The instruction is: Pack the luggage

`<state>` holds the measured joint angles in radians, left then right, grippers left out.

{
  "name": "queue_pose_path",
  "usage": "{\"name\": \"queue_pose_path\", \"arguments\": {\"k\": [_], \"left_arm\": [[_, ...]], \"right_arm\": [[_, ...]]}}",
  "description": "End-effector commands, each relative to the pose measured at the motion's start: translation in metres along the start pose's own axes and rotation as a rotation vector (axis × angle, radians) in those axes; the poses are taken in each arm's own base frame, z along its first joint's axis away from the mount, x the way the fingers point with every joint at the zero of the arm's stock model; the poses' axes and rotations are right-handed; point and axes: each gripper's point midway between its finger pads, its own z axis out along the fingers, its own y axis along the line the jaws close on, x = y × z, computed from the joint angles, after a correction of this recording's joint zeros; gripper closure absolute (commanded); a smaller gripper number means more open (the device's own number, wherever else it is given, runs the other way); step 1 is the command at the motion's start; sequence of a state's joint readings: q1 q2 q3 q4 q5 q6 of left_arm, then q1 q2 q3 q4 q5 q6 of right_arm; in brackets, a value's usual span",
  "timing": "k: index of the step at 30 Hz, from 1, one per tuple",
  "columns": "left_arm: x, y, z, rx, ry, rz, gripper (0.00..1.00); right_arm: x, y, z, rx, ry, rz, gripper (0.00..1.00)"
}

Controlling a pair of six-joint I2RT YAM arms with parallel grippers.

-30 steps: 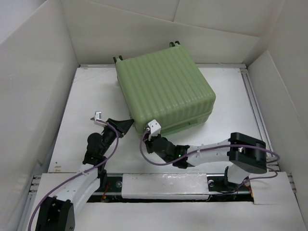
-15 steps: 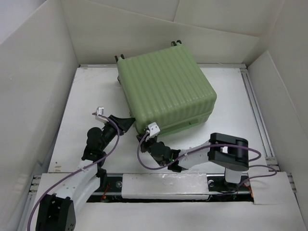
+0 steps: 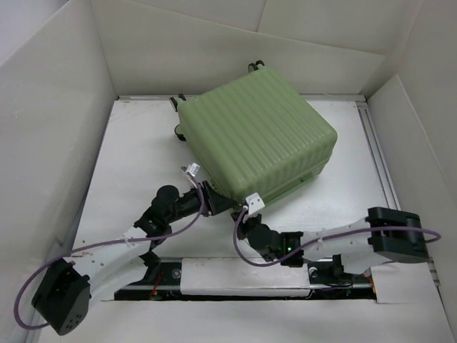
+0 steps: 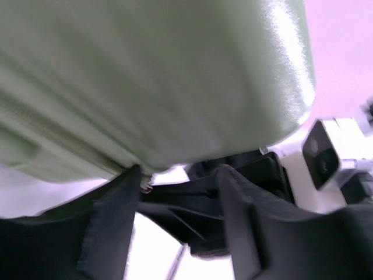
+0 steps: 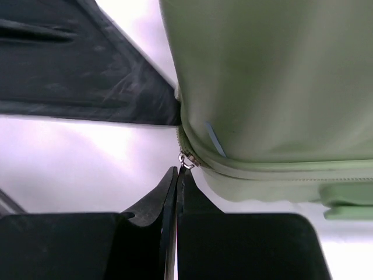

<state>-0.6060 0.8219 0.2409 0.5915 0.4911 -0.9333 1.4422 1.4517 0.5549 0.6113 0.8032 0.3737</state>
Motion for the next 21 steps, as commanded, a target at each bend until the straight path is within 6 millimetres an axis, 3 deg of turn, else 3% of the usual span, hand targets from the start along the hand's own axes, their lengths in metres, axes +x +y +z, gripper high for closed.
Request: {"name": "queue_pose_path", "arguments": {"k": [1, 3, 5, 6, 9, 10, 12, 13, 14, 15, 16, 17, 19, 20, 21], "left_arm": [[0.02, -0.054, 0.012, 0.122, 0.106, 0.054, 0.46], [0.012, -0.066, 0.012, 0.123, 0.069, 0.072, 0.38], [-0.003, -0.057, 0.01, 0.036, -0.009, 0.073, 0.31], [-0.014, -0.061, 0.007, 0.023, -0.052, 0.09, 0.22], [-0.047, -0.076, -0.014, -0.017, -0.204, 0.129, 0.12], [-0.059, -0.087, -0.025, -0.009, -0.259, 0.141, 0.0], [-0.079, -0.082, -0.035, -0.107, -0.339, 0.163, 0.0], [-0.097, -0.106, -0.043, -0.079, -0.378, 0.24, 0.0], [-0.104, -0.097, -0.031, -0.149, -0.35, 0.271, 0.0], [-0.107, -0.099, -0.023, -0.17, -0.311, 0.299, 0.0], [-0.12, -0.116, -0.019, -0.162, -0.304, 0.325, 0.0], [-0.128, -0.097, -0.004, -0.219, -0.274, 0.326, 0.0], [-0.152, -0.099, 0.002, -0.21, -0.324, 0.306, 0.0], [-0.18, -0.087, -0.003, -0.256, -0.395, 0.272, 0.0], [-0.193, -0.076, -0.009, -0.291, -0.431, 0.246, 0.0]], "right_arm": [[-0.004, 0.078, -0.059, -0.339, 0.099, 0.096, 1.0], [0.007, 0.061, -0.072, -0.321, 0.153, 0.073, 1.0], [0.008, 0.053, -0.079, -0.305, 0.171, 0.065, 1.0], [0.011, 0.041, -0.08, -0.271, 0.172, 0.047, 1.0], [0.008, 0.034, -0.092, -0.282, 0.193, 0.05, 1.0], [0.005, 0.027, -0.096, -0.271, 0.194, 0.043, 1.0], [0.006, 0.026, -0.106, -0.279, 0.211, 0.049, 1.0], [0.004, 0.022, -0.108, -0.268, 0.209, 0.054, 1.0], [0.001, 0.018, -0.111, -0.27, 0.206, 0.069, 0.99], [-0.003, 0.018, -0.112, -0.275, 0.198, 0.079, 0.93], [-0.002, 0.018, -0.114, -0.286, 0.203, 0.082, 0.85], [-0.001, 0.018, -0.116, -0.295, 0.211, 0.08, 0.64], [-0.003, 0.021, -0.119, -0.314, 0.228, 0.062, 0.53], [-0.001, 0.023, -0.121, -0.318, 0.256, 0.041, 0.47], [0.0, 0.021, -0.122, -0.31, 0.269, 0.025, 0.45]]}}
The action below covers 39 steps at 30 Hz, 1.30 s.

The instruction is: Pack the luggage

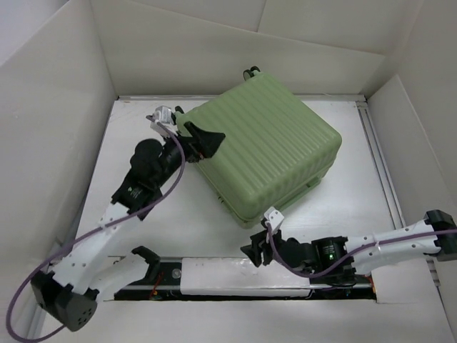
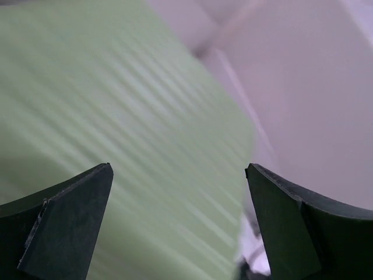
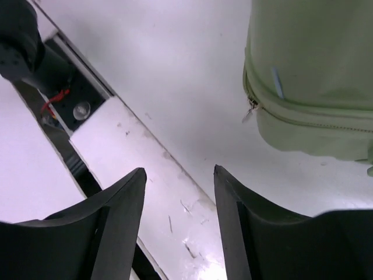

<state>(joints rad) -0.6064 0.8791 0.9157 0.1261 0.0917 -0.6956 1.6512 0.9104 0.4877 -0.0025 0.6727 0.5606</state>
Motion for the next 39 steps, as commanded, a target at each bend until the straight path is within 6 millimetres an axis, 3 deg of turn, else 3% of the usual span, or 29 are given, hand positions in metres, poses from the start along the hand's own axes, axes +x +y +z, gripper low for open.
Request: {"name": "queue_pose_path", "arguments": {"k": [1, 2, 3, 4, 6, 7, 10, 12, 13, 14, 16, 17, 18, 21, 25, 28, 35, 37, 38, 39], "left_arm": [[-0.022, 0.06, 0.011, -0.175, -0.034, -0.015, 0.03], [-0.038, 0.066, 0.01, -0.176, -0.074, -0.032, 0.08], [-0.056, 0.101, 0.008, -0.248, -0.115, -0.057, 0.13], [-0.063, 0.113, 0.006, -0.265, -0.118, -0.092, 0.17], [-0.069, 0.141, 0.003, -0.297, -0.096, -0.121, 0.17], [-0.077, 0.172, 0.0, -0.37, -0.108, -0.149, 0.17], [-0.089, 0.206, -0.001, -0.431, -0.123, -0.15, 0.08], [-0.092, 0.209, 0.006, -0.396, -0.111, -0.149, 0.0], [-0.093, 0.208, 0.012, -0.378, -0.091, -0.154, 0.0], [-0.086, 0.225, 0.021, -0.385, -0.055, -0.193, 0.0], [-0.084, 0.22, 0.036, -0.305, -0.004, -0.219, 0.0], [-0.072, 0.235, 0.043, -0.317, 0.029, -0.28, 0.0], [-0.067, 0.234, 0.047, -0.286, 0.052, -0.308, 0.0], [-0.076, 0.232, 0.057, -0.209, 0.013, -0.367, 0.0], [-0.078, 0.239, 0.068, -0.168, -0.017, -0.424, 0.0], [-0.078, 0.25, 0.077, -0.159, -0.027, -0.461, 0.0], [-0.079, 0.245, 0.098, -0.061, -0.007, -0.532, 0.02], [-0.079, 0.245, 0.103, -0.057, -0.009, -0.537, 0.04], [-0.076, 0.249, 0.104, -0.065, -0.005, -0.545, 0.06], [-0.079, 0.246, 0.104, -0.051, -0.013, -0.548, 0.11]], "right_arm": [[0.007, 0.014, -0.009, -0.044, 0.092, -0.011, 0.43], [0.009, 0.015, -0.011, -0.044, 0.106, -0.024, 0.42], [0.009, 0.01, -0.013, -0.019, 0.12, -0.032, 0.38], [0.015, 0.008, -0.016, -0.007, 0.137, -0.027, 0.38], [0.015, 0.001, -0.018, 0.03, 0.146, -0.029, 0.37], [0.013, -0.004, -0.021, 0.046, 0.141, -0.025, 0.37], [0.003, -0.004, -0.025, 0.035, 0.109, -0.001, 0.48], [0.001, -0.006, -0.026, 0.04, 0.102, -0.011, 0.49], [0.001, -0.01, -0.027, 0.057, 0.102, -0.01, 0.48], [0.003, -0.014, -0.029, 0.063, 0.11, -0.019, 0.44], [-0.001, -0.021, -0.033, 0.097, 0.092, 0.016, 0.39], [0.0, -0.03, -0.037, 0.124, 0.099, 0.021, 0.36], [0.003, -0.036, -0.04, 0.152, 0.098, 0.057, 0.35], [-0.001, -0.066, -0.052, 0.254, 0.05, 0.113, 0.35], [-0.014, -0.09, -0.062, 0.29, -0.039, 0.212, 0.48], [-0.018, -0.111, -0.067, 0.322, -0.088, 0.259, 0.48], [-0.022, -0.149, -0.073, 0.467, -0.13, 0.296, 0.45], [-0.034, -0.161, -0.074, 0.538, -0.155, 0.299, 0.51], [-0.035, -0.165, -0.067, 0.574, -0.147, 0.273, 0.59], [-0.04, -0.168, -0.065, 0.588, -0.132, 0.227, 0.63]]}}
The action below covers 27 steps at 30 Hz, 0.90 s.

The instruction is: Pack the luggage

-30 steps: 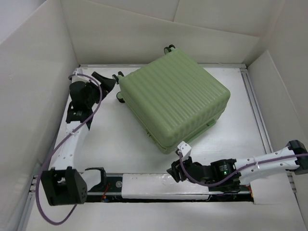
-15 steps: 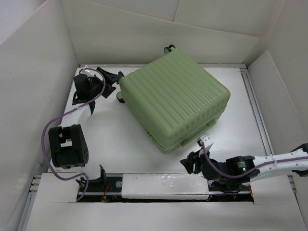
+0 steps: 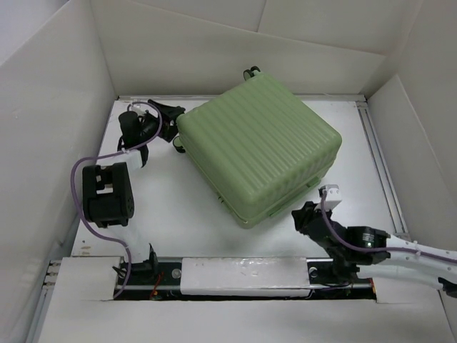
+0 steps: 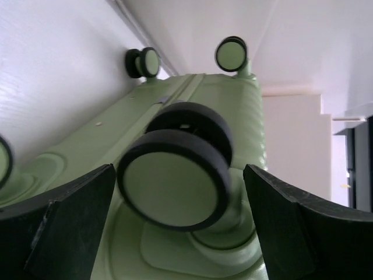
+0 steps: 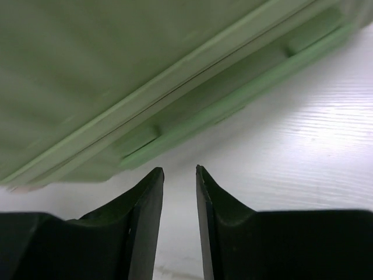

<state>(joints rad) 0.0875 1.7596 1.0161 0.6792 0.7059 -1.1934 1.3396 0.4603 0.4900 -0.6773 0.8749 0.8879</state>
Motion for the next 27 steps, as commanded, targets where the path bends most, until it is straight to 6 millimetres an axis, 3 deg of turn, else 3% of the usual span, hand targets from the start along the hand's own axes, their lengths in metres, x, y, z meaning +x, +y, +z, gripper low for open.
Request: {"name": "queue_pose_path", "arguments": {"k": [1, 3, 4, 5, 6, 7, 8, 9, 10, 11, 12, 13, 14, 15, 18, 19, 20, 22, 23, 25, 26, 27], "left_arm": [[-0.008, -0.056, 0.003, 0.172, -0.007, 0.088, 0.13], [-0.01, -0.053, 0.007, 0.174, -0.005, 0.07, 0.17], [-0.011, -0.056, 0.007, 0.184, -0.008, 0.079, 0.24], [-0.014, -0.056, 0.01, 0.188, -0.018, 0.074, 0.26], [-0.011, -0.056, 0.013, 0.202, -0.011, 0.068, 0.28], [-0.011, -0.052, 0.015, 0.195, -0.009, 0.063, 0.32], [-0.013, -0.057, 0.015, 0.224, -0.014, 0.06, 0.38], [-0.011, -0.059, 0.015, 0.242, -0.004, 0.06, 0.53], [-0.012, -0.056, 0.017, 0.252, -0.005, 0.051, 0.61], [-0.01, -0.058, 0.015, 0.268, 0.004, 0.05, 0.7], [-0.009, -0.059, 0.015, 0.289, 0.01, 0.057, 0.79], [-0.008, -0.058, 0.014, 0.29, 0.01, 0.058, 0.95], [-0.008, -0.058, 0.014, 0.29, 0.01, 0.058, 1.0], [-0.004, -0.049, 0.013, 0.282, 0.012, 0.051, 1.0], [-0.009, -0.054, -0.004, 0.301, -0.03, 0.081, 1.0], [-0.003, -0.047, -0.008, 0.289, -0.027, 0.071, 1.0], [-0.006, -0.053, -0.018, 0.299, -0.048, 0.108, 1.0], [-0.005, -0.053, -0.028, 0.285, -0.07, 0.122, 1.0], [0.001, -0.044, -0.033, 0.257, -0.077, 0.113, 1.0], [0.007, -0.058, -0.047, 0.264, -0.094, 0.156, 1.0], [0.013, -0.048, -0.054, 0.239, -0.102, 0.145, 1.0], [0.019, -0.063, -0.066, 0.264, -0.111, 0.176, 1.0]], "right_arm": [[-0.023, -0.008, 0.016, 0.104, -0.04, -0.05, 0.66], [-0.022, -0.007, 0.03, 0.131, -0.012, -0.071, 0.7], [-0.032, -0.019, 0.038, 0.174, -0.025, -0.096, 0.7], [-0.025, -0.019, 0.045, 0.149, 0.005, -0.109, 0.7], [-0.04, -0.026, 0.054, 0.162, -0.039, -0.09, 0.7], [-0.037, -0.019, 0.057, 0.118, -0.032, -0.098, 0.7], [-0.044, -0.031, 0.063, 0.142, -0.056, -0.071, 0.71], [-0.032, -0.032, 0.069, 0.099, -0.034, -0.068, 0.71], [-0.047, -0.028, 0.071, 0.057, -0.1, -0.043, 0.72], [-0.052, -0.038, 0.074, 0.07, -0.123, -0.024, 0.72], [-0.043, -0.037, 0.078, 0.029, -0.1, -0.015, 0.72], [-0.052, -0.035, 0.079, 0.009, -0.127, -0.014, 0.72], [-0.047, -0.039, 0.083, 0.008, -0.11, -0.031, 0.72], [-0.05, -0.046, 0.086, 0.023, -0.112, -0.028, 0.72], [-0.046, -0.051, 0.101, -0.004, -0.082, -0.052, 0.72], [-0.044, -0.047, 0.105, -0.046, -0.067, -0.063, 0.72], [-0.045, -0.046, 0.114, -0.065, -0.067, -0.074, 0.72], [-0.058, -0.045, 0.124, -0.094, -0.087, -0.108, 0.72], [-0.075, -0.033, 0.128, -0.151, -0.104, -0.127, 0.72], [-0.079, -0.034, 0.149, -0.168, -0.056, -0.174, 0.74], [-0.105, -0.016, 0.155, -0.226, -0.084, -0.198, 0.75], [-0.101, -0.021, 0.17, -0.223, -0.039, -0.201, 0.76]]}}
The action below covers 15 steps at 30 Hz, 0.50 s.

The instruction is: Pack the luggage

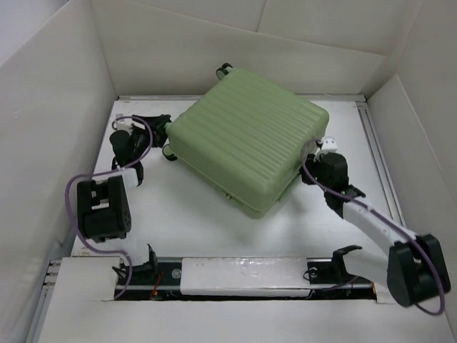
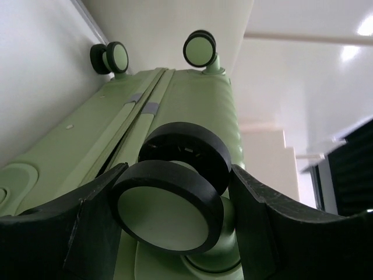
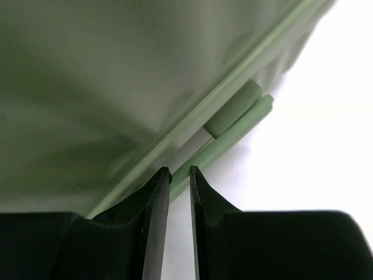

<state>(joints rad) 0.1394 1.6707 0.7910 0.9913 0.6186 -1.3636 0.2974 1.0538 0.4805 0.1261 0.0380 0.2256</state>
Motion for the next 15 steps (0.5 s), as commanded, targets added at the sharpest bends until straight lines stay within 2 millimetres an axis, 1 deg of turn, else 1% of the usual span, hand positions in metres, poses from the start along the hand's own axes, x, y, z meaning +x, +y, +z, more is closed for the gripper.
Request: {"name": "queue_pose_path", "arguments": {"k": [1, 2, 3, 4, 5, 6, 7, 8, 9, 10, 11, 12, 13, 14, 15], "left_arm": [[0.036, -0.061, -0.035, 0.169, 0.064, 0.254, 1.0], [0.048, -0.061, -0.049, 0.157, 0.076, 0.255, 1.0], [0.049, -0.046, -0.05, 0.12, 0.073, 0.244, 1.0], [0.054, -0.061, -0.062, 0.147, 0.065, 0.28, 1.0], [0.055, -0.059, -0.068, 0.131, 0.047, 0.292, 1.0], [0.055, -0.043, -0.076, 0.068, 0.04, 0.307, 1.0], [0.056, -0.059, -0.086, 0.087, 0.017, 0.355, 1.0], [0.052, -0.057, -0.09, 0.058, -0.016, 0.38, 1.0], [0.053, -0.047, -0.094, 0.004, -0.015, 0.386, 1.0], [0.053, -0.048, -0.098, 0.0, -0.023, 0.427, 1.0], [0.055, -0.056, -0.103, 0.013, -0.029, 0.436, 1.0], [0.054, -0.052, -0.103, -0.011, -0.029, 0.439, 1.0], [0.053, -0.051, -0.103, -0.021, -0.026, 0.447, 1.0], [0.053, -0.057, -0.103, -0.015, -0.028, 0.461, 1.0], [0.051, -0.057, -0.103, -0.02, -0.039, 0.461, 1.0]], "right_arm": [[-0.057, 0.066, 0.025, -0.335, -0.078, -0.086, 0.76], [-0.078, 0.072, 0.032, -0.368, -0.09, -0.086, 0.75], [-0.093, 0.079, 0.029, -0.396, -0.118, -0.093, 0.75], [-0.097, 0.075, 0.031, -0.389, -0.104, -0.086, 0.68], [-0.104, 0.072, 0.03, -0.38, -0.101, -0.082, 0.64], [-0.11, 0.069, 0.027, -0.354, -0.108, -0.093, 0.59], [-0.116, 0.066, 0.013, -0.332, -0.12, -0.101, 0.53], [-0.111, 0.06, 0.006, -0.304, -0.121, -0.098, 0.51], [-0.106, 0.055, -0.001, -0.274, -0.125, -0.08, 0.49], [-0.08, 0.043, -0.005, -0.231, -0.094, -0.063, 0.48], [-0.082, 0.041, -0.022, -0.225, -0.135, -0.045, 0.48], [-0.07, 0.04, -0.029, -0.214, -0.129, -0.028, 0.48], [-0.037, 0.03, -0.031, -0.188, -0.084, -0.003, 0.5], [-0.035, 0.034, -0.043, -0.203, -0.118, 0.002, 0.57], [-0.024, 0.038, -0.047, -0.218, -0.112, 0.031, 0.62]]}}
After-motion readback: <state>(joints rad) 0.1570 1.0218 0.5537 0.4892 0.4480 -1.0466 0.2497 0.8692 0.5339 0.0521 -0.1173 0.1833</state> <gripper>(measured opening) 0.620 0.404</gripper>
